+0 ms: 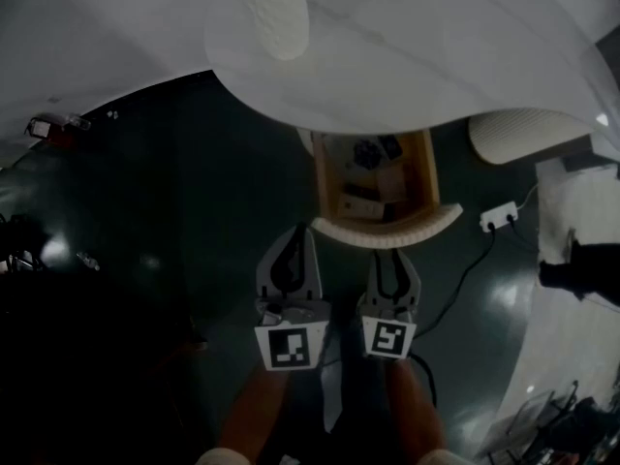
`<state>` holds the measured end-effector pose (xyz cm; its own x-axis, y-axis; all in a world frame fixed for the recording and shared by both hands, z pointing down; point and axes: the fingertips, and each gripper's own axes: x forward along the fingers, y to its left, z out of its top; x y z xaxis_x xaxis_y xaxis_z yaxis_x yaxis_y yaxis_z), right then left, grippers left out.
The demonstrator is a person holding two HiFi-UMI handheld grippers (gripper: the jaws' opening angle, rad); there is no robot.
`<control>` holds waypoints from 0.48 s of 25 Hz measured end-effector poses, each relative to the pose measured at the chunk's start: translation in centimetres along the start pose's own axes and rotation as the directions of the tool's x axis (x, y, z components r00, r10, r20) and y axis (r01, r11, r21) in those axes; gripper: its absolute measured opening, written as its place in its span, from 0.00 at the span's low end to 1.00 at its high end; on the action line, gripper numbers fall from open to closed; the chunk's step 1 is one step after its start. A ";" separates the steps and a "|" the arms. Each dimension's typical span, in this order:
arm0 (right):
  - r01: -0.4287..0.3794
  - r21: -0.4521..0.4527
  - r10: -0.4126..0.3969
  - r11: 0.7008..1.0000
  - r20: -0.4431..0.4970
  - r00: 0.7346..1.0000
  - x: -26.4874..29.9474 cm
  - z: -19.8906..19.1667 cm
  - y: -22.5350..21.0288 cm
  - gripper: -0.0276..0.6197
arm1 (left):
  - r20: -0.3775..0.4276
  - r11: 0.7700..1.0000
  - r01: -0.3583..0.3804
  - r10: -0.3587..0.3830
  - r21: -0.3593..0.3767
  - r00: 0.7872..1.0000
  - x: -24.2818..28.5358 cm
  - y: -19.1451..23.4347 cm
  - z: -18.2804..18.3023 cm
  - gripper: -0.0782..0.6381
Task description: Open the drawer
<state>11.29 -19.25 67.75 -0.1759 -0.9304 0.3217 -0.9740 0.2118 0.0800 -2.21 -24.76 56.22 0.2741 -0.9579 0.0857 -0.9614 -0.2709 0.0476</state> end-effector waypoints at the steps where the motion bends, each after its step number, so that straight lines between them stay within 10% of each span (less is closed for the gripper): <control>1: -0.004 -0.003 0.004 1.000 0.003 1.000 -0.3 0.6 0.1 0.23 | 0.001 1.000 0.001 -0.001 0.001 1.000 0.0 0.0 0.4 0.10; 12: -0.103 -0.078 0.103 0.992 -0.008 0.995 -3.7 8.9 0.2 0.22 | 0.043 1.000 -0.007 0.007 0.007 0.999 -0.6 0.3 8.7 0.10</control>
<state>10.50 -18.46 58.17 -0.2742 -0.9012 0.3357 -0.9366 0.3294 0.1192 -2.91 -25.07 47.56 0.2661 -0.9630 0.0428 -0.9635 -0.2645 0.0402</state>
